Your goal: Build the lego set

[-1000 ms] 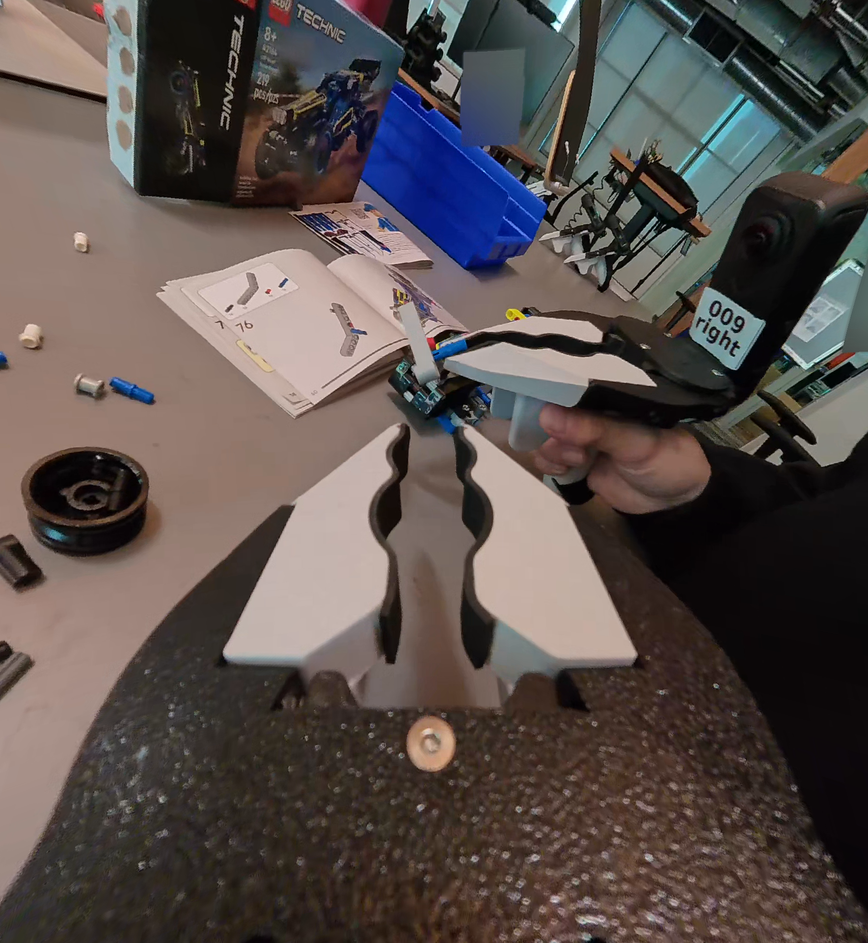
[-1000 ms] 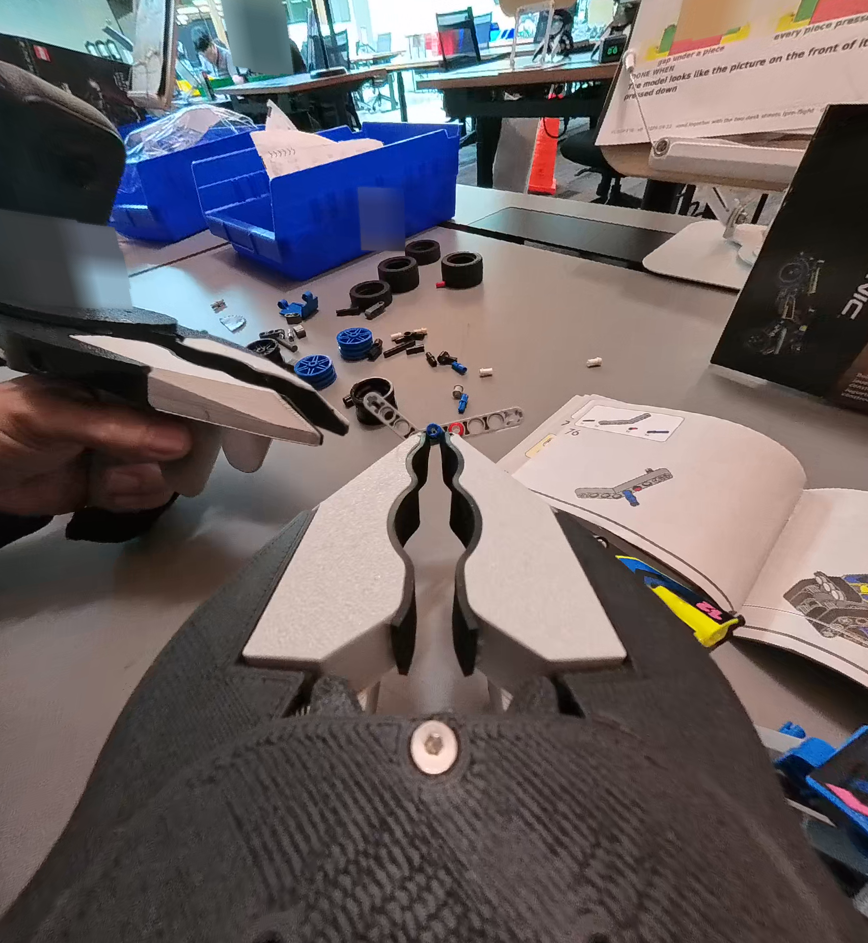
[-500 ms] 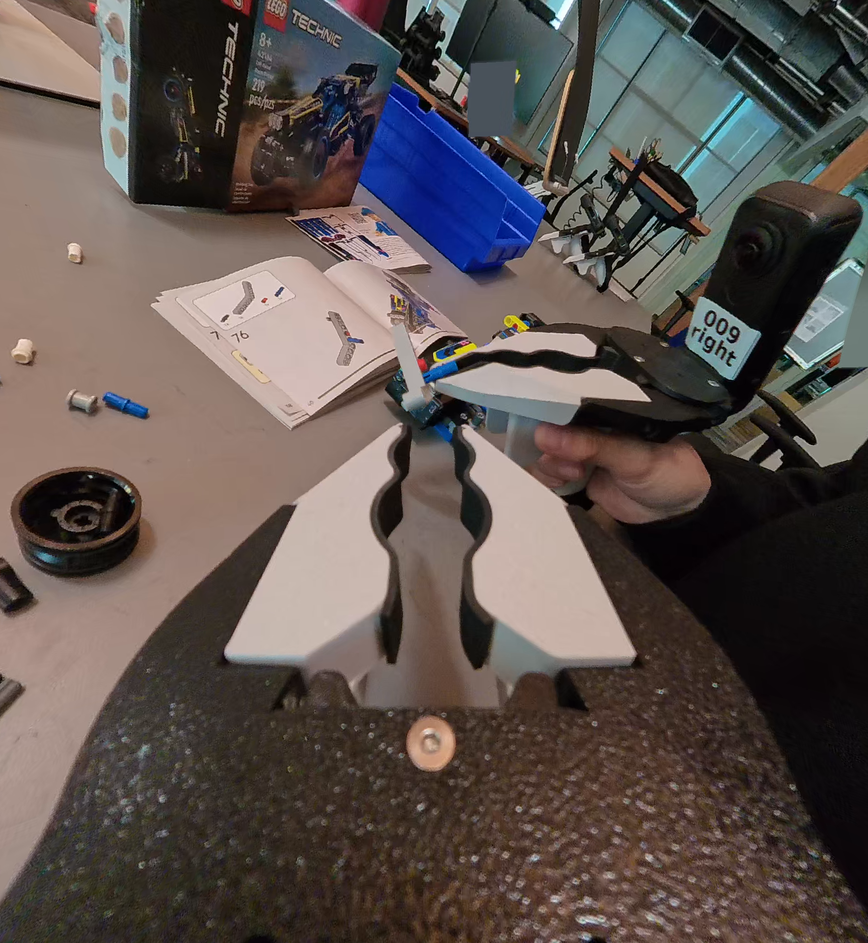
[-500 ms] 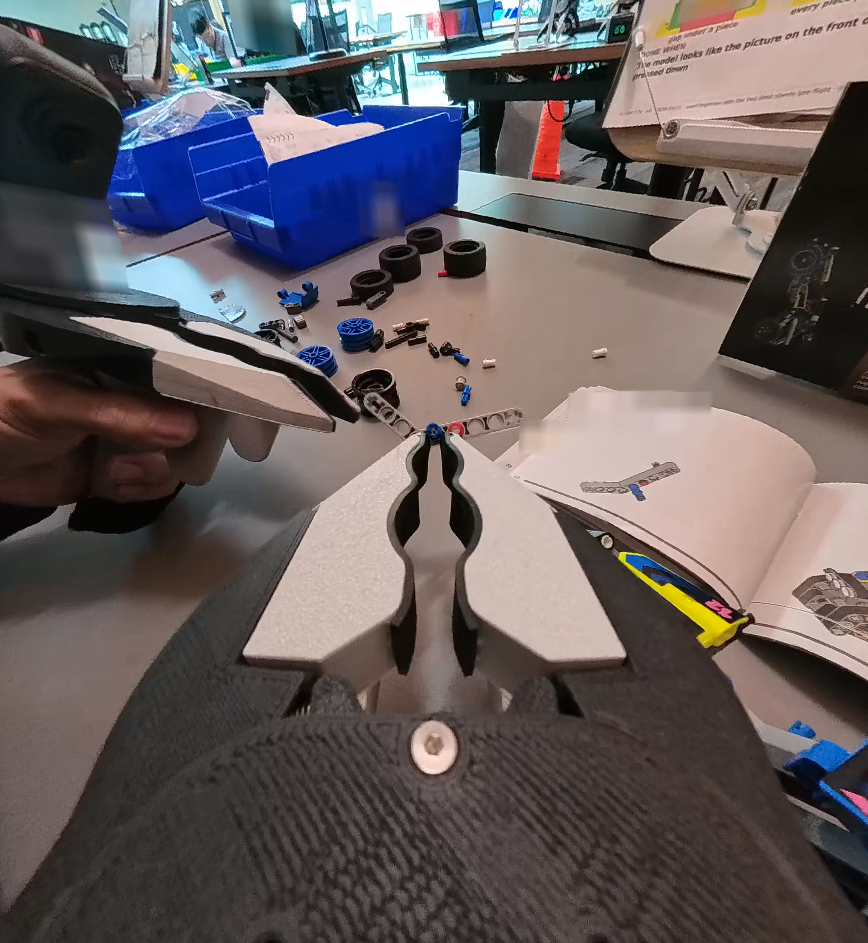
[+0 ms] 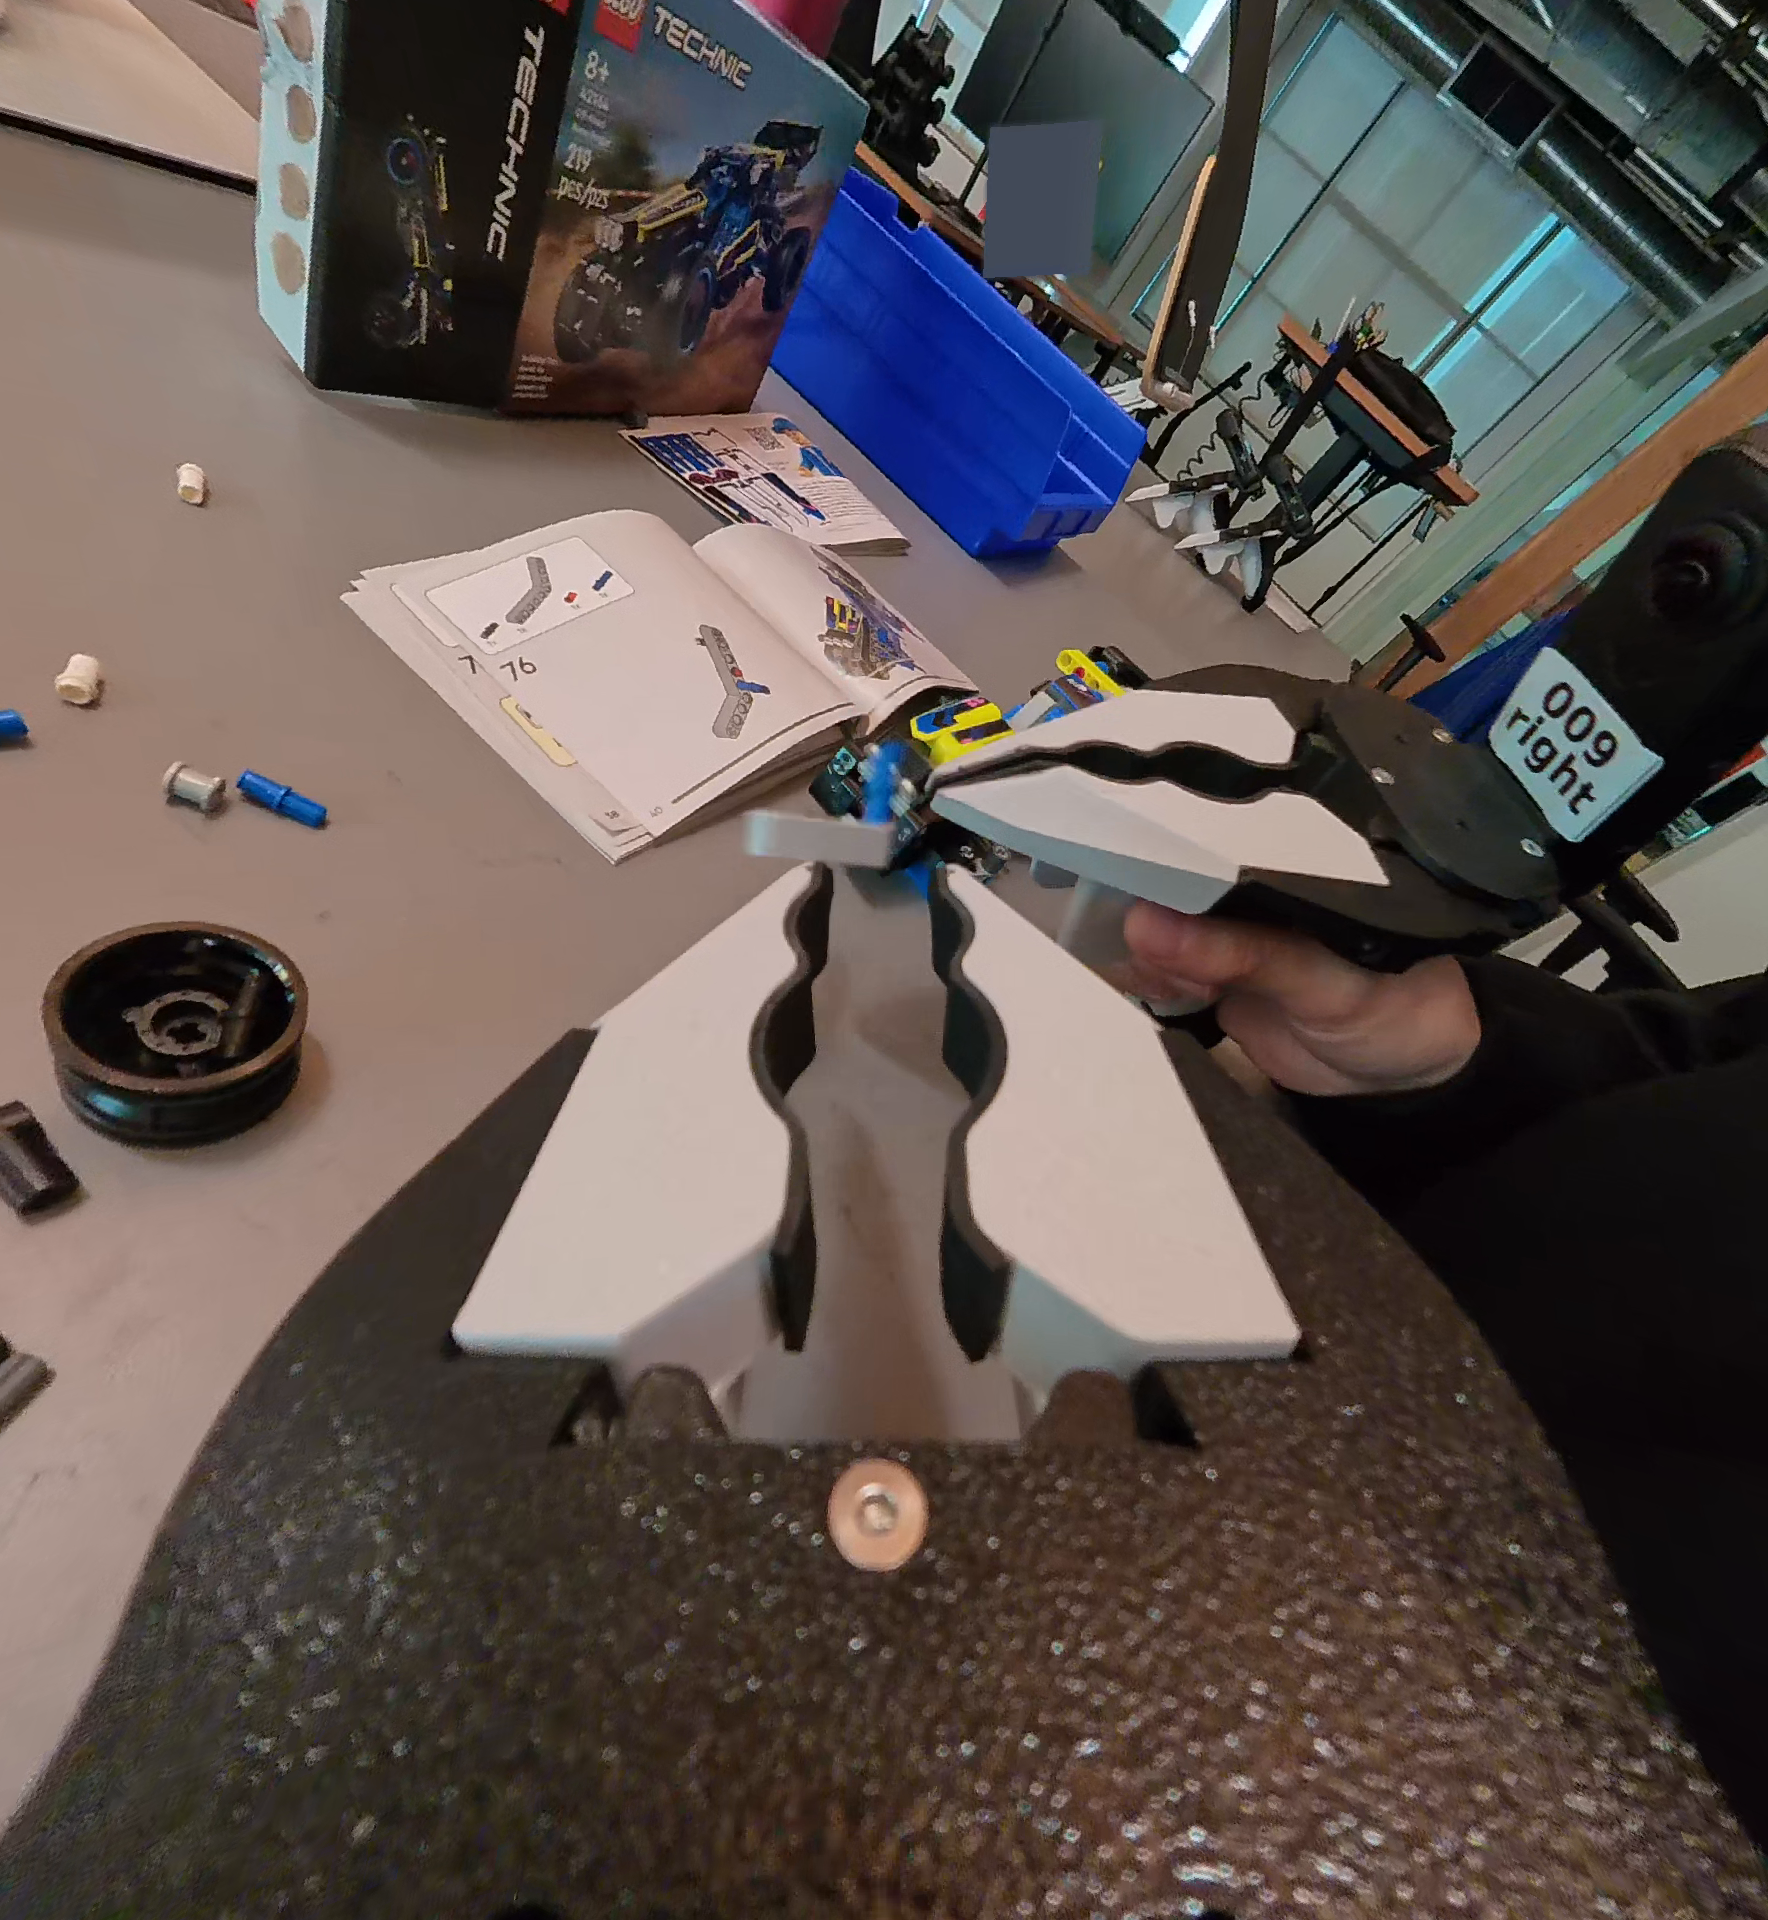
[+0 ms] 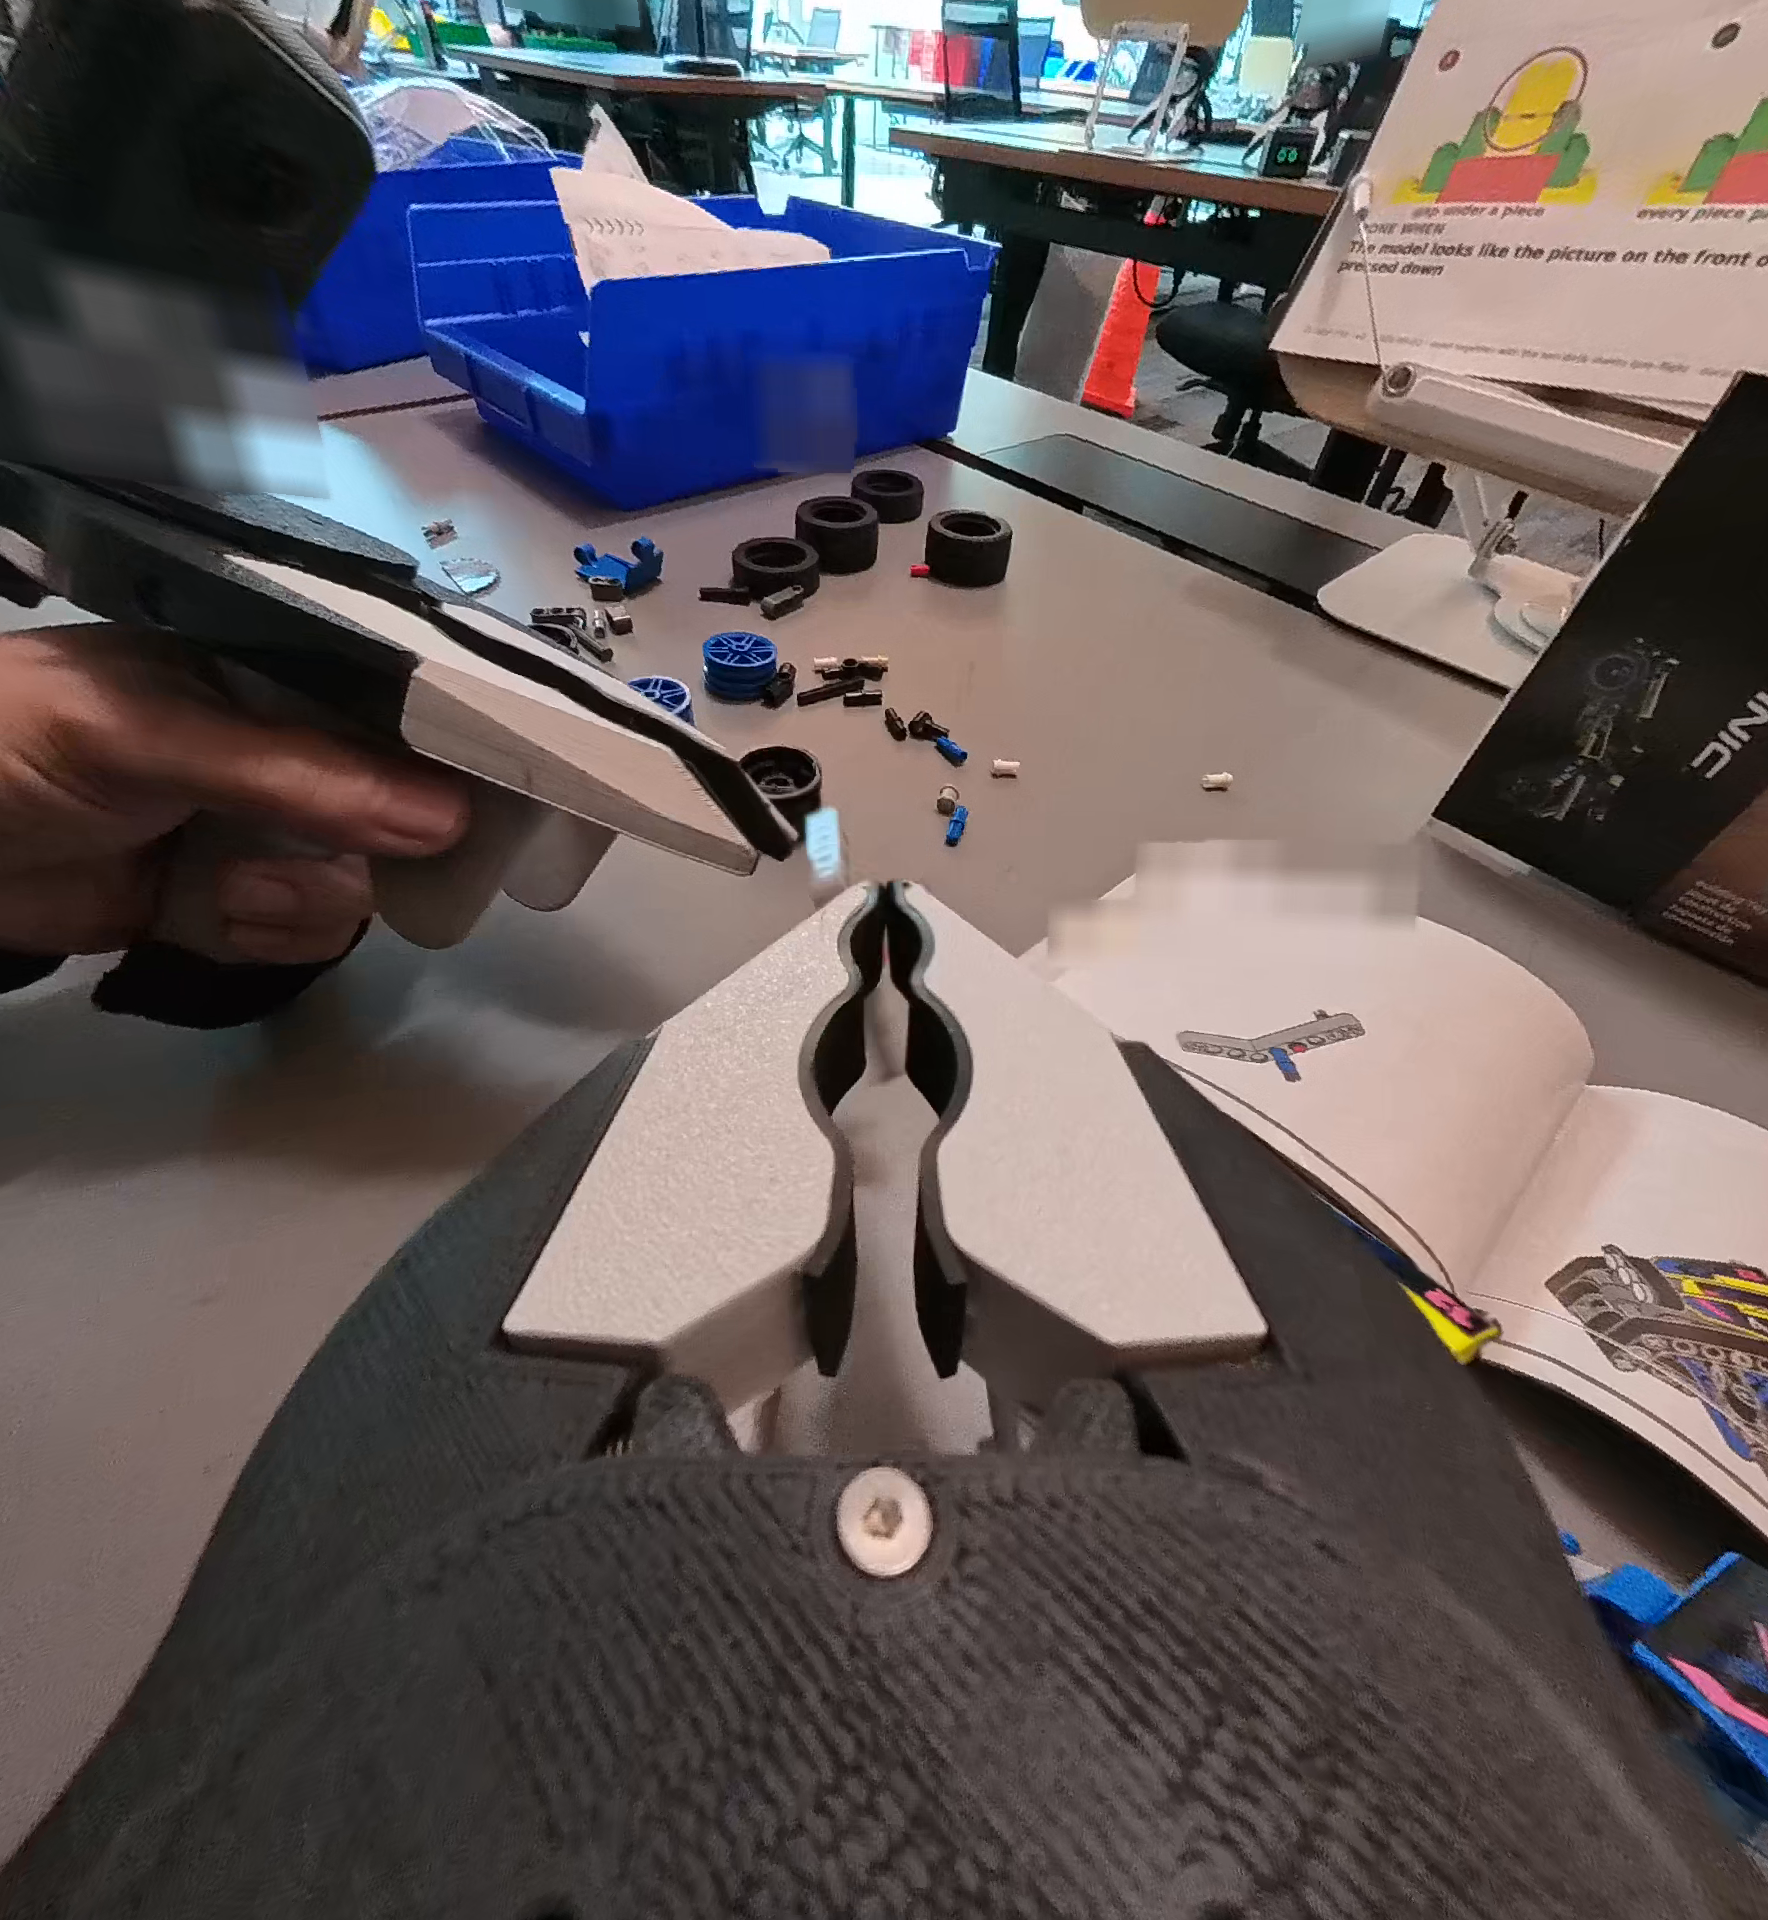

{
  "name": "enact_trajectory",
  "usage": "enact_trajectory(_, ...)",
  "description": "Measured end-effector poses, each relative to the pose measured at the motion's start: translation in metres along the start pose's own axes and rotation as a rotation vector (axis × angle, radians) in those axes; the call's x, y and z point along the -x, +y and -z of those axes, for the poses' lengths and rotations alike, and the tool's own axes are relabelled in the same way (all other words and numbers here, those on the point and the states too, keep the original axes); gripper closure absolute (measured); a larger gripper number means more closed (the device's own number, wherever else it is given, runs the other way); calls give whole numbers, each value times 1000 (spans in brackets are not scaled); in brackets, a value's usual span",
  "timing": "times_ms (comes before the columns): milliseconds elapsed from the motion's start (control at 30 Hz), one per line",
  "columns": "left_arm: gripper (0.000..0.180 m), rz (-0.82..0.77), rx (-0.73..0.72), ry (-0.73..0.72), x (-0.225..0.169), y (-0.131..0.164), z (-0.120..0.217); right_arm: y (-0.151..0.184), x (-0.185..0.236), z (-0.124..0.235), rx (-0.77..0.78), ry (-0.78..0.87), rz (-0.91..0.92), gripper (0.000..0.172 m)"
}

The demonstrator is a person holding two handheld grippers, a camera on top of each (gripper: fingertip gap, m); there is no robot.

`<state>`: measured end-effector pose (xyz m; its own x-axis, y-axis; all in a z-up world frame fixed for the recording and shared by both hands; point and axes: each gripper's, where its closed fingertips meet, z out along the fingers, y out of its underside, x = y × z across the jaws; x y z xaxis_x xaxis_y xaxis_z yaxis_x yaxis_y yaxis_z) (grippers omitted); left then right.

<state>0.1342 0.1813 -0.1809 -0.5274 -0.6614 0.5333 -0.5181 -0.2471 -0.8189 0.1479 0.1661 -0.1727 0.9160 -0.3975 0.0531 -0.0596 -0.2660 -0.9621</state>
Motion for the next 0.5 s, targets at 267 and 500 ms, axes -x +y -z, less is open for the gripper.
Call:
enact_trajectory(267,169,-28,83,-32,7,15,0,19,10,-4,94,-61,29,172)
enact_trajectory(500,170,-129,140,-143,28,15,20,26,11,-5,129,-72,63,172)
